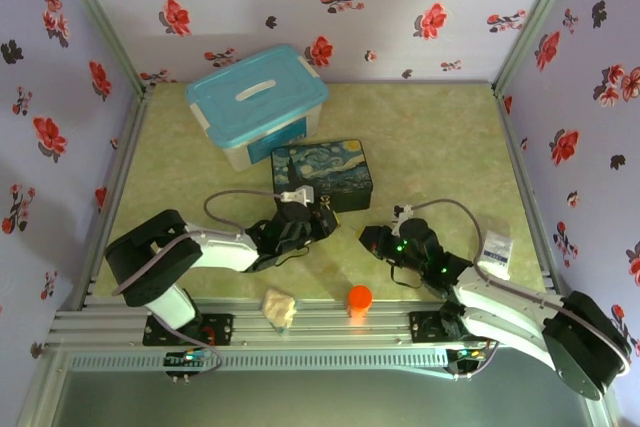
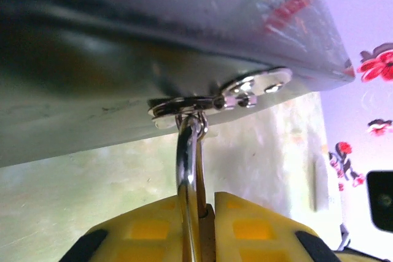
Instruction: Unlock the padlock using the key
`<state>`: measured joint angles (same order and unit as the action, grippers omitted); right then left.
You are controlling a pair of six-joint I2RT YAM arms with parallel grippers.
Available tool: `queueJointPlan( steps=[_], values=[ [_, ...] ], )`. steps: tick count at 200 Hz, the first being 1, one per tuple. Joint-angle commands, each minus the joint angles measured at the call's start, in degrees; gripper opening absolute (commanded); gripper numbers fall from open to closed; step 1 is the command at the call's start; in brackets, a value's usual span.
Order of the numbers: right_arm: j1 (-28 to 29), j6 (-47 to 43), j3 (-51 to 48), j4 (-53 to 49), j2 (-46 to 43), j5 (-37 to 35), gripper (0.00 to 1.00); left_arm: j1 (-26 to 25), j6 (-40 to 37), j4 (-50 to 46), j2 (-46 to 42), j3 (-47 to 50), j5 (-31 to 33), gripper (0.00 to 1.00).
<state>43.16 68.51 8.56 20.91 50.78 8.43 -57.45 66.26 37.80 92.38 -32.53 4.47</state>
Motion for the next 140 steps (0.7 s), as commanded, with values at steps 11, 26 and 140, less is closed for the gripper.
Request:
queueJointPlan(
  steps=[11, 26, 140],
  values=[
    [-0.19, 8.28, -3.53, 11.14, 0.30, -4.08, 0.00, 0.41, 3.23, 6.50, -1.67, -2.35, 2.13, 0.00],
    [-0.23, 8.84, -3.24, 11.89, 0.14, -6.03, 0.00, 0.83, 4.06, 7.03, -1.71, -2.71, 2.46, 0.00],
    [0.61, 13.40, -1.94, 34.88, 13.65, -11.68, 0.00, 1.87, 9.65, 15.55, 0.31, -4.86, 3.53, 0.00]
  ],
)
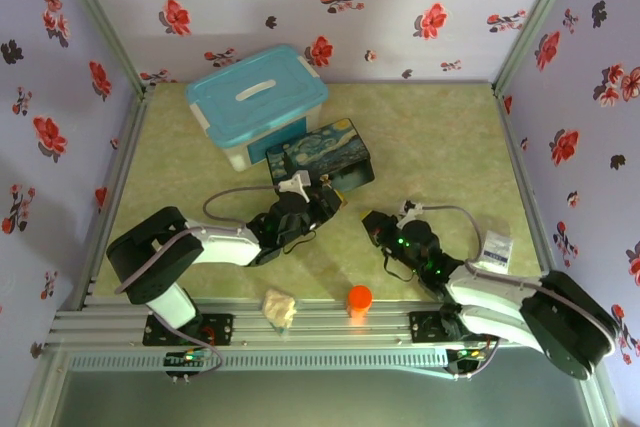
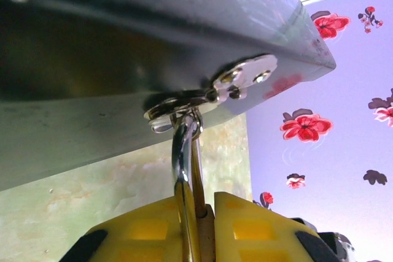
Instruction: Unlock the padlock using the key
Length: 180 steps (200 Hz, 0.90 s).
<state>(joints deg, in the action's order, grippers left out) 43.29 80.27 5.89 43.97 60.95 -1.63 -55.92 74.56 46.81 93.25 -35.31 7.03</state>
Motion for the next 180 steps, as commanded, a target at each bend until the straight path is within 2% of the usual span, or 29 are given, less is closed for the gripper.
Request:
queueJointPlan(
  steps=[1, 17, 78, 118, 146, 180],
  values=[
    [0.48, 1.60, 0.72, 12.01, 3.61, -1.62, 0.00, 0.36, 1.32, 6.54, -0.64, -2.02, 0.97, 0.00],
    [0.65, 0.87, 1.08, 14.04, 5.22, -1.08, 0.00, 0.51, 1.45, 5.91, -0.83, -1.80, 1.14, 0.00],
    [3.09, -0.71, 3.62, 8.96, 5.72, -1.80, 0.00, 0.81, 1.68, 5.83, -1.34, -2.16, 1.63, 0.00],
    [3.21, 1.13, 2.39, 14.40, 9.75, -0.88, 0.00, 0.80, 1.69, 7.01, -2.19, -1.23, 2.11, 0.00],
    [3.12, 1.82, 1.20, 24.16, 14.60, 0.09, 0.00, 0.91, 1.37, 6.56, -2.94, -1.17, 1.89, 0.00],
    [3.21, 1.90, 0.27, 24.41, 14.98, -0.05, 0.00, 1.16, 1.45, 6.39, -3.43, -0.55, 2.07, 0.00]
  ],
)
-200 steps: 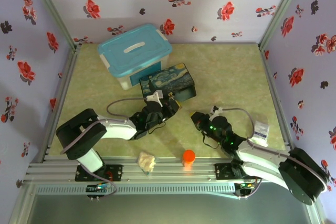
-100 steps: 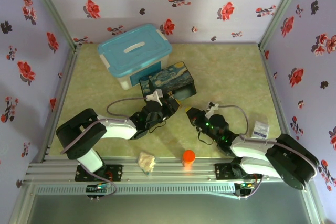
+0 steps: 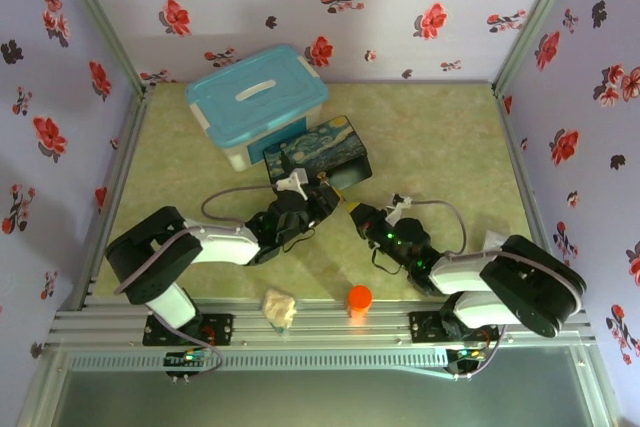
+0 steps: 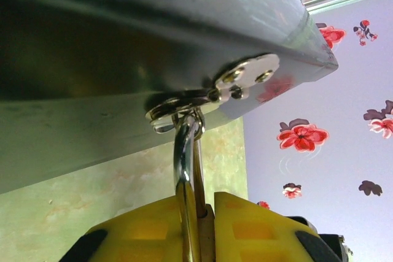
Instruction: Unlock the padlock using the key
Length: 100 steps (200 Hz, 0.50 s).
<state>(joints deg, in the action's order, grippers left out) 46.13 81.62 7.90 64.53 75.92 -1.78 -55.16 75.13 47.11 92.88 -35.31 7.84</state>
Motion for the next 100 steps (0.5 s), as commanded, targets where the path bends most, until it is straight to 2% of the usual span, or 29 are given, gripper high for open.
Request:
queueJointPlan(
  steps=[1, 34, 100],
  values=[
    [0.32, 0.55, -1.83, 3.84, -0.03, 0.06, 0.00, 0.40, 0.89, 6.03, -3.10, -0.59, 1.28, 0.00],
    [0.36, -0.55, -2.96, -2.47, -4.72, 0.11, 0.00, 0.40, 0.17, 4.16, -3.88, -1.05, 1.66, 0.00],
    [-0.57, -3.31, -1.39, -2.02, -5.95, 4.73, 0.00, 0.44, 0.29, 3.65, -4.47, -1.30, 1.21, 0.00]
  ],
)
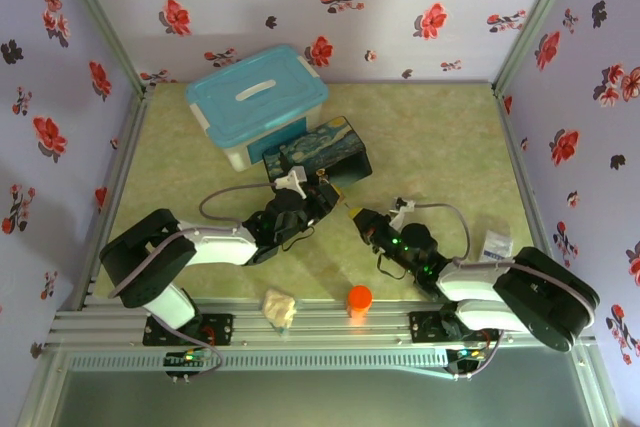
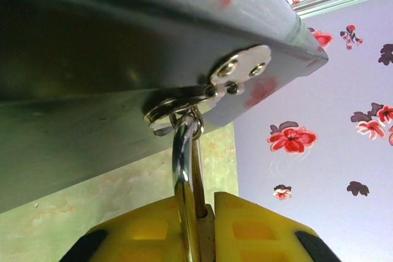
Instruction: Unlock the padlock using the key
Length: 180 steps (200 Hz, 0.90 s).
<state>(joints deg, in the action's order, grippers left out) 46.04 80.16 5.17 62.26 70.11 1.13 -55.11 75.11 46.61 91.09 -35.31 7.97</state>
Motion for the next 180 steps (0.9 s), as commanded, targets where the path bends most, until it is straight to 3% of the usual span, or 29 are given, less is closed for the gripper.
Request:
queueJointPlan(
  steps=[1, 49, 118, 180],
  values=[
    [-0.41, -1.85, 1.34, 0.38, -0.14, 1.80, 0.00, 0.37, 0.30, 4.13, -2.72, -1.23, 1.08, 0.00],
    [-1.17, -1.65, 2.59, 2.05, 2.43, 3.19, 0.00, 0.27, 1.10, 5.33, -2.47, -1.09, 0.56, 0.00],
    [-1.75, -0.40, 1.71, 12.37, 8.81, 3.12, 0.00, 0.16, 0.88, 5.34, -2.89, -0.53, 0.92, 0.00],
    [-1.66, 0.37, -1.12, 10.47, 6.82, 0.41, 0.00, 0.18, 0.04, 4.30, -3.70, -0.30, 1.64, 0.00]
  ],
)
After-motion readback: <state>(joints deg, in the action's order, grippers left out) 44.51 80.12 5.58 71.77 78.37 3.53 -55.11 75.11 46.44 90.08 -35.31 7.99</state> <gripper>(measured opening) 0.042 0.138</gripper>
